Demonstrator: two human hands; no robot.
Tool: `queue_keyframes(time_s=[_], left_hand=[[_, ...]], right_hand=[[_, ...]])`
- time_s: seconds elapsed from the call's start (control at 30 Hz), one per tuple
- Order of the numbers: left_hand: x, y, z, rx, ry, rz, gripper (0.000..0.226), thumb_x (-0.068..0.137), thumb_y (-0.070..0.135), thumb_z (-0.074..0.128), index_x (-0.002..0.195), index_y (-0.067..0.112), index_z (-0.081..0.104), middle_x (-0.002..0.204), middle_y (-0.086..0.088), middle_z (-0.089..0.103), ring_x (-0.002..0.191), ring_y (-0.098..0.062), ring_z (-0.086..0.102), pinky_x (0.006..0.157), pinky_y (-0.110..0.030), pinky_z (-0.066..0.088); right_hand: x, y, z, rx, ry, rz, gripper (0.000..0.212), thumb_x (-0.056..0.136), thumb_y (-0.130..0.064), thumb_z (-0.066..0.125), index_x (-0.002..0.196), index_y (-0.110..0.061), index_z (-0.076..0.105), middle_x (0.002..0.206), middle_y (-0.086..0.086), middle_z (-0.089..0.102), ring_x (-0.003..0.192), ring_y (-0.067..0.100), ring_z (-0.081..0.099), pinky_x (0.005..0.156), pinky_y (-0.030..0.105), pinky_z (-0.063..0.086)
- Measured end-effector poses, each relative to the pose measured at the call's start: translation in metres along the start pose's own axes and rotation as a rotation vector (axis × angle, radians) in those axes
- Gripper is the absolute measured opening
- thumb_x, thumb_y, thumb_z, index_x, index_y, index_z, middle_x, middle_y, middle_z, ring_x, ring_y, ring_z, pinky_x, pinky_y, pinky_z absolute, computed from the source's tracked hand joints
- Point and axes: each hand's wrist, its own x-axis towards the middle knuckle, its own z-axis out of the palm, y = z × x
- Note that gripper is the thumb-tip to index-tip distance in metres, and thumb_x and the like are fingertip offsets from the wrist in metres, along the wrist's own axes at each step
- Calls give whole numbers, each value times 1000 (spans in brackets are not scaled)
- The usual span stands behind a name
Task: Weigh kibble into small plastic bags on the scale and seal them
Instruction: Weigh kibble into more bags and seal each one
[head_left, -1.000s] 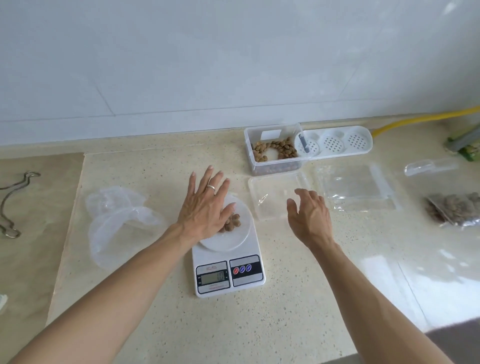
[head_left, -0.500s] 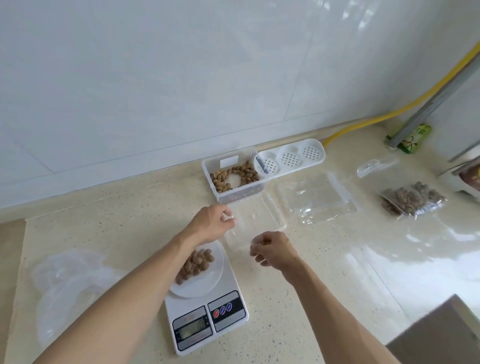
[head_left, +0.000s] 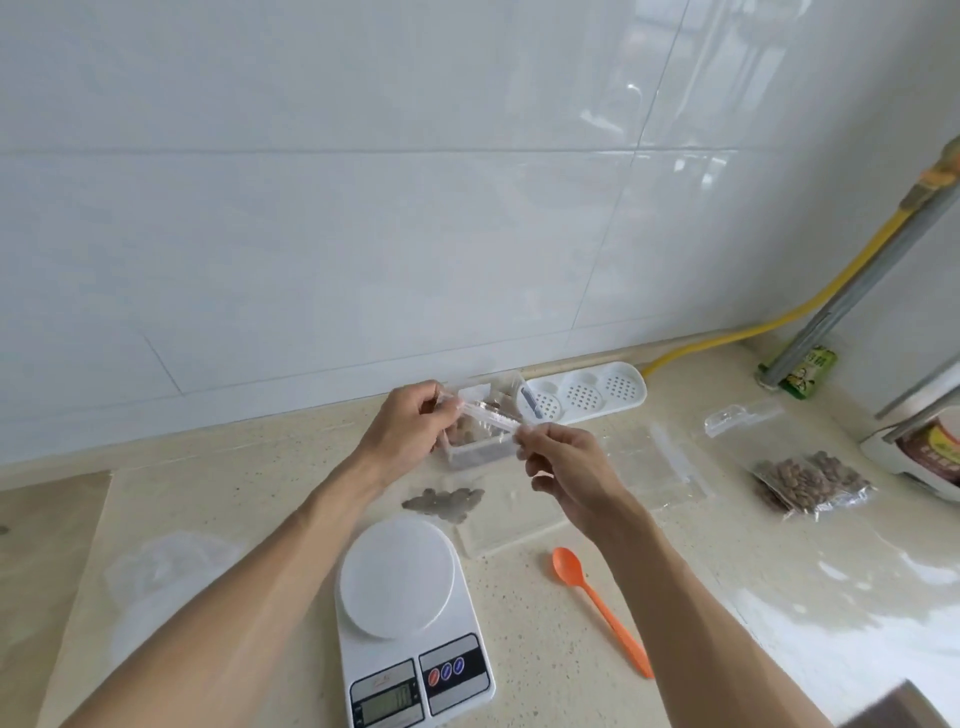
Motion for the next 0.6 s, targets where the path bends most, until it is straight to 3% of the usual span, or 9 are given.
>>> queue_keyframes(time_s=[0.2, 0.3, 0.4, 0.6], left_hand=[[-13, 24, 2, -82, 24, 98, 23, 95, 9, 57, 75, 1, 66, 68, -6, 62, 56, -6, 53, 57, -15, 45], [-15, 27, 3, -66, 55, 145, 26, 94, 9, 58, 70, 2, 64, 66, -8, 61, 60, -10, 54, 62, -22, 47], [-16, 29, 7, -49, 54, 166, 24, 94, 12, 60, 72, 4, 67, 64, -7, 62, 61, -13, 54, 64, -31, 47], [-21, 41, 14, -131, 73, 167, 17, 89, 12, 67, 74, 4, 70, 66, -11, 66, 59, -18, 59, 57, -27, 51]], right_hand=[[-12, -16, 0, -120, 99, -195, 23, 93, -14, 65, 71, -7, 64, 63, 2, 60, 57, 9, 49, 57, 25, 40], [-19, -23, 0, -121, 82, -228, 28, 92, -16, 66, 64, -14, 65, 65, 5, 61, 59, 10, 52, 59, 26, 42], [-27, -31, 4, -152, 12, -282, 25, 93, -16, 66, 69, -11, 67, 65, 7, 57, 57, 10, 49, 57, 23, 42], [-31, -42, 0, -328, 164, -331, 22, 92, -19, 68, 74, -7, 72, 64, 4, 59, 59, 13, 46, 60, 32, 40]])
